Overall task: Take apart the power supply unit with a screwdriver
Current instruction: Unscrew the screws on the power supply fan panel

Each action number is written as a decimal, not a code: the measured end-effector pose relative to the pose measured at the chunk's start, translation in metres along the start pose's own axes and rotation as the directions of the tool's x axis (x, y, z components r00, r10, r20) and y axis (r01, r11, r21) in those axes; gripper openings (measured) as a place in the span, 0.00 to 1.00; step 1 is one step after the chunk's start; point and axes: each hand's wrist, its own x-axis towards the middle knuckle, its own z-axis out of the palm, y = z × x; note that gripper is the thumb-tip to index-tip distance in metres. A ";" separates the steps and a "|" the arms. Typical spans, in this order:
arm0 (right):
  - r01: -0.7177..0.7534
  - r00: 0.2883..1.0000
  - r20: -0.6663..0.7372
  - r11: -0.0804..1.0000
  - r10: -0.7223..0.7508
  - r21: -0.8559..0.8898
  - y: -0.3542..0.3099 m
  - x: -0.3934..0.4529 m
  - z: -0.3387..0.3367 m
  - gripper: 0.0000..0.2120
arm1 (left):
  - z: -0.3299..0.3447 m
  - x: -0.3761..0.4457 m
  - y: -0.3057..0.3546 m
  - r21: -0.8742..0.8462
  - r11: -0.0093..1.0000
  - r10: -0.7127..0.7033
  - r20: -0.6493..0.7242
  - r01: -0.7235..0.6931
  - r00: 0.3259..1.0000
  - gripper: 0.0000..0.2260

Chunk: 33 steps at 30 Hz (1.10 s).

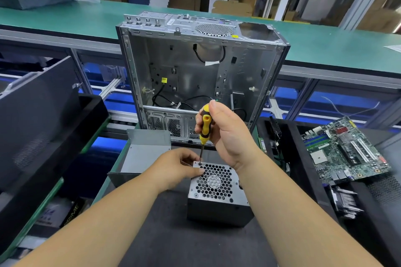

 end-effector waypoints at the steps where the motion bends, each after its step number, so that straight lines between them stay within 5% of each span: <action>1: 0.000 1.000 -0.001 1.000 0.000 0.004 0.000 0.000 0.000 0.15 | 0.000 0.000 -0.001 -0.064 0.998 -0.019 0.004 0.019 1.000 0.10; 13: -0.050 0.997 0.071 0.992 0.042 0.113 0.001 0.006 0.015 0.26 | 0.008 0.000 0.003 -0.287 0.949 -0.111 0.074 0.127 0.991 0.09; 18: -0.011 0.999 0.050 0.998 0.008 0.055 0.002 0.002 0.007 0.08 | 0.010 0.000 0.004 -0.286 0.951 -0.108 0.044 0.116 0.993 0.10; 21: 0.025 1.000 0.001 0.999 -0.025 0.040 0.004 0.001 0.002 0.06 | 0.012 0.001 0.004 -0.276 0.955 -0.101 0.028 0.105 0.995 0.11; 27: 0.023 0.999 -0.045 1.000 -0.024 -0.019 0.004 0.000 0.000 0.08 | 0.014 0.000 0.005 -0.279 0.958 -0.065 0.023 0.068 0.998 0.10; 33: -0.030 0.999 0.049 0.989 0.023 0.145 0.003 0.000 0.007 0.20 | 0.013 0.002 0.003 -0.275 0.959 -0.061 0.017 0.063 0.998 0.10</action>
